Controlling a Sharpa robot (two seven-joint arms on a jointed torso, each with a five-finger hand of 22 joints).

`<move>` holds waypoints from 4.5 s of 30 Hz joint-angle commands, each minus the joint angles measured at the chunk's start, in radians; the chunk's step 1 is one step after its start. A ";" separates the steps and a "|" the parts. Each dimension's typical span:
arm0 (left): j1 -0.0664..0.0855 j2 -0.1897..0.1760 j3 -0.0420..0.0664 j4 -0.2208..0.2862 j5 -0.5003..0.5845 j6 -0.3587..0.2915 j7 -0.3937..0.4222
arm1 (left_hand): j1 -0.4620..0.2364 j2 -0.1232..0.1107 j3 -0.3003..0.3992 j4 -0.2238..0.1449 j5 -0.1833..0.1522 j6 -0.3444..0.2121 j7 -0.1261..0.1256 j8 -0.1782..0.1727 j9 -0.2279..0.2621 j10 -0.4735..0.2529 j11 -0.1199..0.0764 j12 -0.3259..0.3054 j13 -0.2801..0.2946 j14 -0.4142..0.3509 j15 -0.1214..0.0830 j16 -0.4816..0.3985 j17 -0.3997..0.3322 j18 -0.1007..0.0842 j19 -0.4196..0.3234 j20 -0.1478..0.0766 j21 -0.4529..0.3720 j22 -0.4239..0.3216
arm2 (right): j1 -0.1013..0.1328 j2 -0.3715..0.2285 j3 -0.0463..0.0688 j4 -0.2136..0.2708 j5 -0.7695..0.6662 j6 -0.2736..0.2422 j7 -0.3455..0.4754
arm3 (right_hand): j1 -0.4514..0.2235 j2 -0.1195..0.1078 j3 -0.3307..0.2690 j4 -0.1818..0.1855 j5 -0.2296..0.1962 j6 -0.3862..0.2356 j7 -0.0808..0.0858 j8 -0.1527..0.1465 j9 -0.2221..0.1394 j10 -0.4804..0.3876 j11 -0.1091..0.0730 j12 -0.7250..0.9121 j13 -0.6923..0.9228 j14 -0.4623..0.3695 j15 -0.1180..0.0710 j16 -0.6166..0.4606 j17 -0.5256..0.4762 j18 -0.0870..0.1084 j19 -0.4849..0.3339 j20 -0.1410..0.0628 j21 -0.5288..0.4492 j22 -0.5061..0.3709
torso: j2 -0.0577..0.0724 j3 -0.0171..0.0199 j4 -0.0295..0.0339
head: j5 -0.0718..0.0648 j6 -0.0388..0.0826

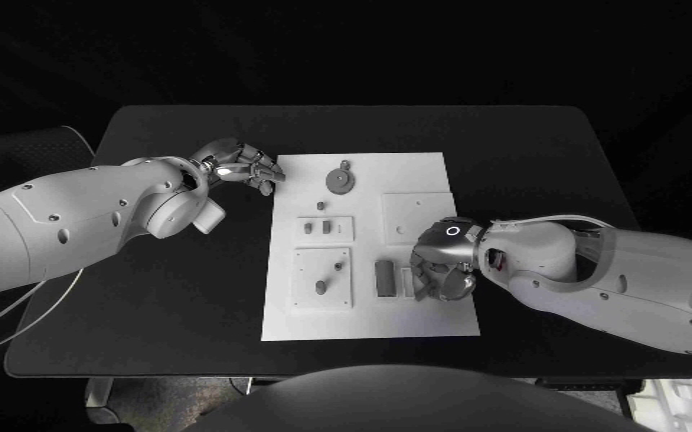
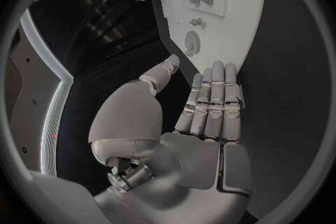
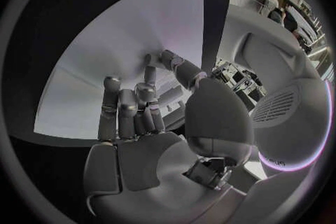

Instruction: Assemble the parts on the task board

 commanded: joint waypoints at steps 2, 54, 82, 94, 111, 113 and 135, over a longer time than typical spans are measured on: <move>0.001 0.002 0.001 0.001 -0.004 0.011 0.005 | 0.001 -0.006 -0.001 0.001 -0.003 -0.007 -0.002 0.005 -0.001 0.003 0.003 -0.003 0.002 0.008 0.002 -0.006 0.002 0.008 0.000 -0.001 -0.006 0.002 | -0.007 -0.001 -0.005 -0.009 -0.052 0.061 -0.045 | -0.006 0.005 0.003 0.007 -0.003 -0.009 0.002 -0.010 -0.008 -0.004 0.002 -0.007 -0.002 -0.005 0.003 -0.003 -0.002 0.006 -0.005 0.000 -0.004 0.012 | 0.000 0.0001 0.0004 | -0.001 0.000; 0.001 0.007 0.000 0.000 -0.007 0.009 0.003 | 0.003 -0.006 -0.001 0.000 -0.003 -0.007 -0.002 0.005 -0.001 0.003 0.003 -0.004 0.002 0.010 0.002 -0.009 0.006 0.008 0.001 -0.001 -0.006 0.003 | 0.050 -0.099 -0.005 0.055 0.622 -0.036 -0.237 | -0.059 0.186 0.000 -0.075 -0.003 0.017 -0.010 -0.010 -0.023 0.012 -0.010 -0.011 -0.008 0.009 0.009 0.003 -0.002 0.006 0.002 -0.003 0.002 0.013 | 0.000 -0.0009 0.0007 | -0.005 0.000; 0.001 0.009 0.000 0.001 -0.009 0.010 -0.001 | 0.002 -0.007 -0.002 0.000 -0.003 -0.008 -0.002 0.005 -0.002 0.003 0.003 -0.004 0.002 0.010 0.002 -0.011 0.008 0.008 0.001 -0.001 -0.007 0.003 | 0.049 -0.027 -0.005 0.048 0.857 -0.037 -0.446 | -0.084 0.176 0.000 -0.062 -0.003 -0.003 0.000 -0.021 -0.030 -0.004 -0.001 -0.017 -0.006 0.002 0.004 -0.006 -0.006 0.006 -0.002 0.000 -0.005 0.010 | 0.000 -0.0005 0.0005 | -0.002 0.000; 0.001 0.010 0.000 0.002 -0.010 0.010 -0.001 | 0.002 -0.007 -0.002 0.000 -0.003 -0.008 -0.002 0.005 -0.002 0.003 0.003 -0.004 0.002 0.010 0.002 -0.012 0.009 0.008 0.001 -0.001 -0.007 0.004 | 0.043 0.000 -0.005 0.041 0.859 -0.037 -0.458 | -0.114 0.117 0.007 0.006 -0.003 -0.010 0.005 -0.029 -0.039 -0.013 0.004 -0.014 -0.003 -0.005 -0.001 -0.006 -0.006 0.006 -0.005 0.001 -0.006 0.011 | 0.001 0.0005 0.0007 | -0.002 0.000; 0.001 0.010 0.000 0.002 -0.011 0.009 -0.002 | 0.001 -0.007 -0.002 0.001 -0.003 -0.009 -0.002 0.005 -0.002 0.003 0.003 -0.004 0.002 0.010 0.002 -0.013 0.010 0.008 0.001 -0.001 -0.008 0.004 | 0.039 0.008 -0.005 0.044 0.893 -0.004 -0.437 | -0.129 0.084 0.009 0.060 -0.004 -0.018 0.009 -0.033 -0.044 -0.017 0.008 -0.013 -0.002 -0.006 -0.005 -0.005 -0.007 0.006 -0.005 -0.002 -0.006 0.012 | 0.000 -0.0007 0.0005 | 0.001 0.000; 0.001 0.010 0.000 0.002 -0.011 0.009 -0.002 | 0.001 -0.007 -0.002 0.001 -0.003 -0.009 -0.002 0.005 -0.002 0.003 0.003 -0.005 0.002 0.010 0.002 -0.013 0.011 0.008 0.001 -0.001 -0.008 0.004 | 0.039 0.008 -0.005 0.045 0.896 -0.004 -0.437 | -0.129 0.084 0.009 0.060 -0.004 -0.018 0.009 -0.033 -0.044 -0.017 0.008 -0.013 -0.002 -0.006 -0.005 -0.005 -0.007 0.006 -0.006 -0.002 -0.006 0.012 | 0.000 -0.0008 0.0006 | 0.003 0.000; 0.001 0.010 0.000 0.003 -0.011 0.009 -0.002 | 0.001 -0.007 -0.002 0.001 -0.003 -0.009 -0.002 0.006 -0.002 0.003 0.003 -0.005 0.002 0.011 0.002 -0.014 0.012 0.008 0.001 -0.001 -0.008 0.004 | 0.037 0.019 -0.005 0.034 0.901 -0.013 -0.435 | -0.141 0.071 0.009 0.092 -0.004 -0.022 0.010 -0.035 -0.046 -0.021 0.010 -0.012 -0.001 -0.010 -0.006 -0.005 -0.007 0.006 -0.008 -0.002 -0.008 0.012 | 0.000 0.0002 0.0007 | 0.000 0.000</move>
